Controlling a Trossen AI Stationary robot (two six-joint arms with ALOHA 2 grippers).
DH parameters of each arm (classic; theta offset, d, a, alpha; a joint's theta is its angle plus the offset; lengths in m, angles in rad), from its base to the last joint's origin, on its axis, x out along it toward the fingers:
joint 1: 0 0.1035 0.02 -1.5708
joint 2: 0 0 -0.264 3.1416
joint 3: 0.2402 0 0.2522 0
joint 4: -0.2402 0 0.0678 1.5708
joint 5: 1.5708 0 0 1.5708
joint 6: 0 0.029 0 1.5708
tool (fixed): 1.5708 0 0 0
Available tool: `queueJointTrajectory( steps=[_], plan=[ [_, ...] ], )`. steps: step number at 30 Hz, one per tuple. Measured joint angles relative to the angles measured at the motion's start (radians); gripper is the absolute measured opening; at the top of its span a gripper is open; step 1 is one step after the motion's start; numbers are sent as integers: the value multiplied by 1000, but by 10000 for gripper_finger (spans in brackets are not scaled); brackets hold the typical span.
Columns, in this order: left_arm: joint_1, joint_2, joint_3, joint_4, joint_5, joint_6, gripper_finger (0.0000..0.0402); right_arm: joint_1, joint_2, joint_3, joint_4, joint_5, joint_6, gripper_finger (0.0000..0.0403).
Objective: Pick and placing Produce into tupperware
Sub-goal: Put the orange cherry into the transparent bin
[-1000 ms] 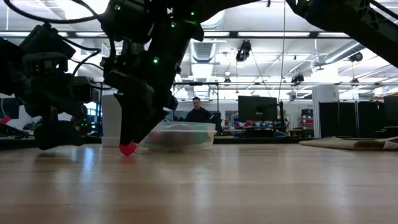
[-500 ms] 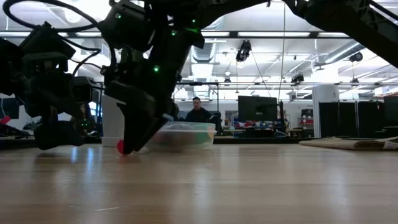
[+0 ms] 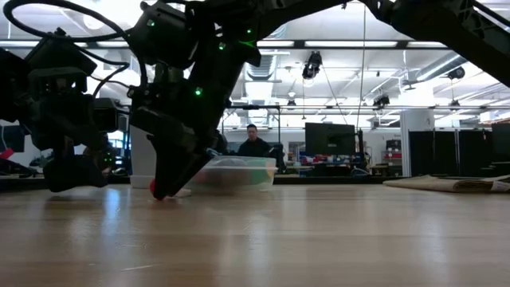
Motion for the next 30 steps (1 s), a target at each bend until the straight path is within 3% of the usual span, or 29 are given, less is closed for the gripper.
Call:
queueJointTrajectory(
  steps=[19, 26, 30],
  plan=[
    [0, 3, 0, 0, 0, 0, 283, -14, -9, 0, 10, 8, 86, 100],
    [0, 3, 0, 0, 0, 0, 283, -13, -75, 74, -39, 10, 92, 98],
    [0, 3, 0, 1, 0, 0, 283, -13, -123, 135, -69, 103, 127, 98]
  ],
)
